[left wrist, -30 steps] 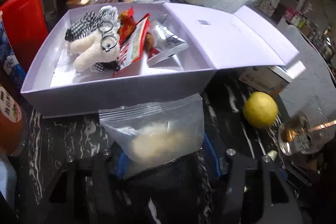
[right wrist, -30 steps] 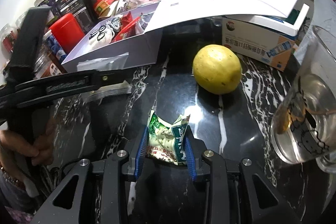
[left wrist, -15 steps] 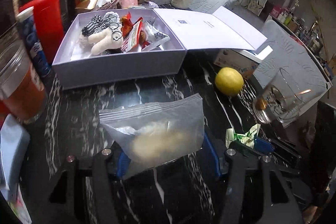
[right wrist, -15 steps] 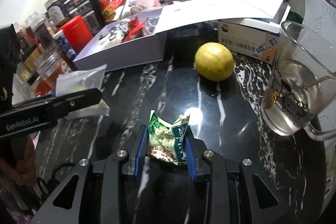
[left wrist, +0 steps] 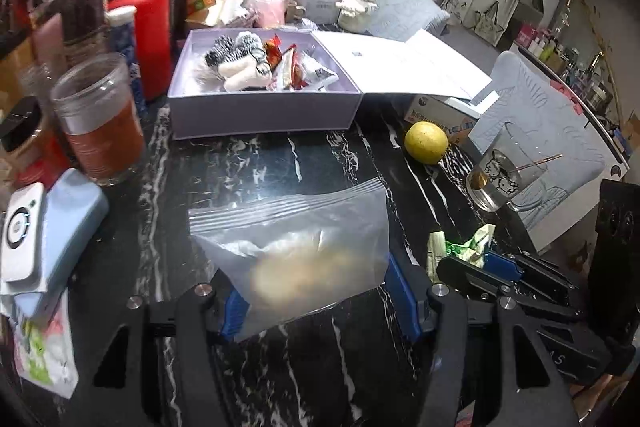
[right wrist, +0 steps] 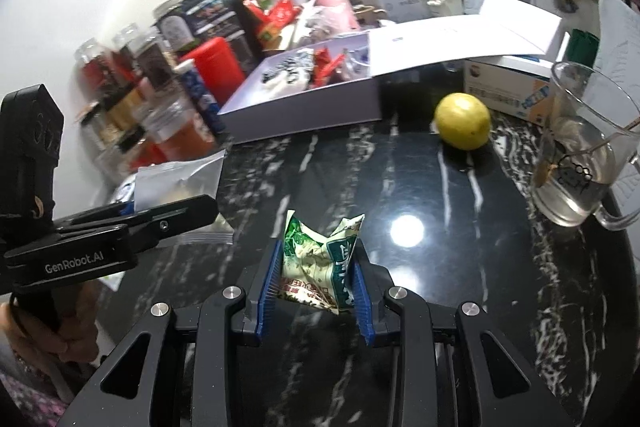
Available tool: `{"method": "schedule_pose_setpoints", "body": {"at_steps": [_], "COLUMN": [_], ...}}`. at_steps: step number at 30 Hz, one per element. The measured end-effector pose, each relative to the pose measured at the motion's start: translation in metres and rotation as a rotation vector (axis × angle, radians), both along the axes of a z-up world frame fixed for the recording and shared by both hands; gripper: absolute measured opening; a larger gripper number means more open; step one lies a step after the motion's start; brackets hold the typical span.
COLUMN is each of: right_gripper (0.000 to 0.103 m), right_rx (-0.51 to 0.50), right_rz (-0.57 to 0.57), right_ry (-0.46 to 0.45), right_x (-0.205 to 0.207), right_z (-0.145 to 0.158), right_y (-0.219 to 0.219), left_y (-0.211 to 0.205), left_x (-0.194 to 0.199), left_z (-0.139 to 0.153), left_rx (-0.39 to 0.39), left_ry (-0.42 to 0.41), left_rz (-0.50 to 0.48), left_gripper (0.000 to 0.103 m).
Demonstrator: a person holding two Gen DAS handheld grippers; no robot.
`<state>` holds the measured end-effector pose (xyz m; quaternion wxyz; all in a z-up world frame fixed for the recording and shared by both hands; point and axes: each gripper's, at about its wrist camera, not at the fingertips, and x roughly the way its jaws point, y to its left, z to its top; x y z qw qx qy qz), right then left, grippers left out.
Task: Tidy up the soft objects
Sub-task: 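Carry the green wrapper with the right tool while the left tool carries the zip bag to the box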
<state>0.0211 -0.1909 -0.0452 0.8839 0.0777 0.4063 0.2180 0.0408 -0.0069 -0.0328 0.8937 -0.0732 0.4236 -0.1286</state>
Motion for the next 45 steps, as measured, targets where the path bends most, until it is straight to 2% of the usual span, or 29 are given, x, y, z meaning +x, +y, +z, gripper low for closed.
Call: {"method": "schedule_pose_setpoints", "body": {"at_steps": [10,20,25,33,37,45], "right_gripper": [0.033,0.033,0.033,0.033,0.033,0.033], "right_rx": [0.015,-0.008,-0.008,-0.003,-0.002,-0.016], "right_rz": [0.097,0.134,0.126,0.107,0.092,0.068], "right_ry": [-0.072,-0.176,-0.214,-0.258,-0.276,-0.306], "right_x": [-0.001,0.022,0.037,0.068,0.087,0.135], "right_z": [0.03,0.072,0.088,0.108,0.116,0.124], "right_y": [0.023,0.032,0.03,0.028,0.025,0.032], "left_y": [0.014,0.014,0.012,0.015,0.021,0.034], "left_x": [-0.015,0.009,0.024,0.054,0.073,0.119], "left_z": [0.03,0.066,0.084,0.106,0.113,0.116], "left_rx": [-0.007,-0.005,0.0,-0.04,-0.041,-0.056], "left_ry": [-0.1,-0.207,-0.259,-0.326,-0.354,-0.357], "left_rz": [0.038,0.021,0.005,-0.011,0.006,0.038], "left_gripper": [0.059,0.059,0.059,0.059,0.059,0.059]}}
